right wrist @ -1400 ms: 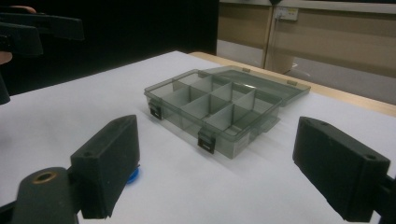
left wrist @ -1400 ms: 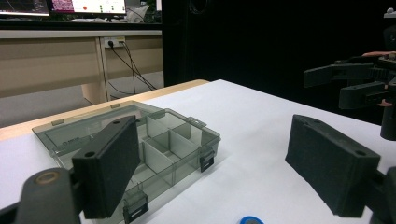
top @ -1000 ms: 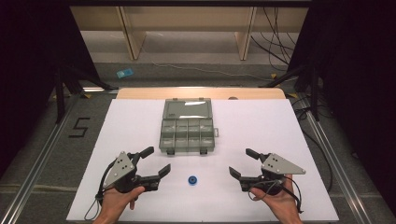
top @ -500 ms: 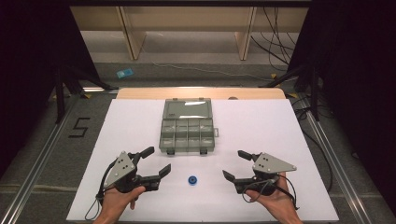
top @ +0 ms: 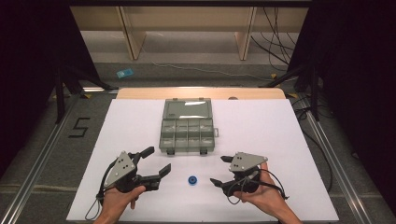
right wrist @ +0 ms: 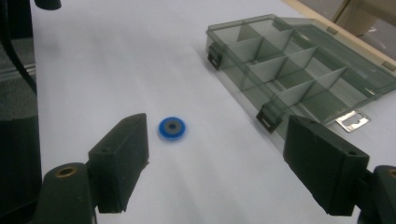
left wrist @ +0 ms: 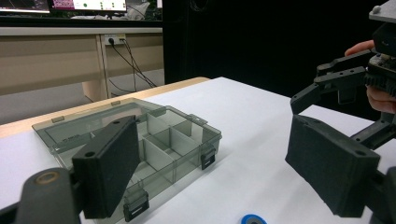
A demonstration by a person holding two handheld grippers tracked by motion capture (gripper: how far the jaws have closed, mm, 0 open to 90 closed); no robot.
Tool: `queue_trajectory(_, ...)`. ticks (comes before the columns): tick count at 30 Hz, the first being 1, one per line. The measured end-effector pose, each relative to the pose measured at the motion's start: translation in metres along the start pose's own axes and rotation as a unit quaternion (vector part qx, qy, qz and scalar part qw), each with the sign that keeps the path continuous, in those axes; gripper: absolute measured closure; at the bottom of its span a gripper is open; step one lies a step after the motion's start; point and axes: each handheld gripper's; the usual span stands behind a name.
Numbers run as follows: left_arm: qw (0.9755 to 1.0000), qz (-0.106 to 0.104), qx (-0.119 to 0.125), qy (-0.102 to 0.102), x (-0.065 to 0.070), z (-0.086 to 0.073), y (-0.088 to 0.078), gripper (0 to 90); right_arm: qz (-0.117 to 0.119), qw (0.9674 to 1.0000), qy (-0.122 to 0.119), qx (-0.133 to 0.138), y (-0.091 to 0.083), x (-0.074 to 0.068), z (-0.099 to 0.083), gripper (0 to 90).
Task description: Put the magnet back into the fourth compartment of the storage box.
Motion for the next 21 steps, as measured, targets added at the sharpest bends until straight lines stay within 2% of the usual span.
queue_trajectory(2,1.0,0.0,0.0,0.0,0.0,0.0,0.0,16.7,0.003,1.0,-0.003,-0.004,0.002,0.0,0.002,22.9)
queue_trajectory(3,1.0,0.0,0.0,0.0,0.0,0.0,0.0,16.7,0.011,0.9997,-0.008,-0.019,0.006,0.0,0.006,22.8)
queue_trajectory(8,1.0,0.0,0.0,0.0,0.0,0.0,0.0,16.7,0.027,0.9987,-0.018,-0.039,0.015,0.0,0.011,21.9)
queue_trajectory(9,1.0,0.0,0.0,0.0,0.0,0.0,0.0,16.7,0.032,0.998,-0.021,-0.05,0.02,-0.001,0.013,21.8)
queue_trajectory(14,1.0,0.0,0.001,0.0,0.0,0.0,0.0,16.7,0.045,0.9959,-0.037,-0.069,0.032,-0.002,0.02,21.9)
queue_trajectory(16,1.0,-0.001,0.001,0.0,0.0,0.0,0.0,16.8,0.048,0.9956,-0.034,-0.073,0.035,-0.002,0.021,22.0)
queue_trajectory(21,1.0,-0.001,0.0,0.0,0.0,0.0,0.0,16.7,0.066,0.9916,-0.045,-0.101,0.049,-0.003,0.025,22.8)
Point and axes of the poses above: each handheld gripper's, and its own axes: y roughly forward along the jaws, z roughly out of its top, x roughly to its right, and after that the axes turned 6 degrees about -y, right-handed
